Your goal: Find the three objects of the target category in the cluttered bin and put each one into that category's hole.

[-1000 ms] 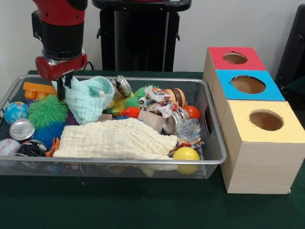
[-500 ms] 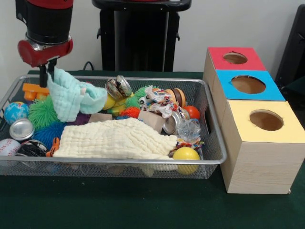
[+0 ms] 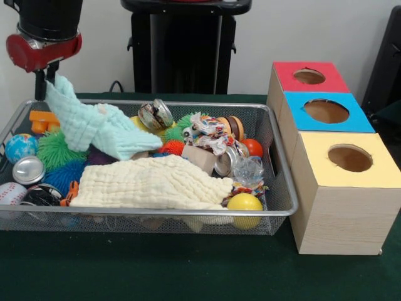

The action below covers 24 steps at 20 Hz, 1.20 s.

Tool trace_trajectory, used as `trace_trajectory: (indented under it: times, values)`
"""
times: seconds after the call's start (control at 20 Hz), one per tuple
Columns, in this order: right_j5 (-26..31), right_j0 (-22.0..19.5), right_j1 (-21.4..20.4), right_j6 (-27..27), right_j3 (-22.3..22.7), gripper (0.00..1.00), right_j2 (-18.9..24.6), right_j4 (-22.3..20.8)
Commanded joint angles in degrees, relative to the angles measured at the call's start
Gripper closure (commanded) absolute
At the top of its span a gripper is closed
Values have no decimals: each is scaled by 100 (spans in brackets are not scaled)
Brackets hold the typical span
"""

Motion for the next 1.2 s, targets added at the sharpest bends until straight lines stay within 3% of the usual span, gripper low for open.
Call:
trace_trajectory:
  times: [0.05, 1.2]
  values:
    - [851, -164, -196, -2201, -371, 100, 326, 136]
    - [2038, -263, -1000, -3136, -990, 100, 410, 567]
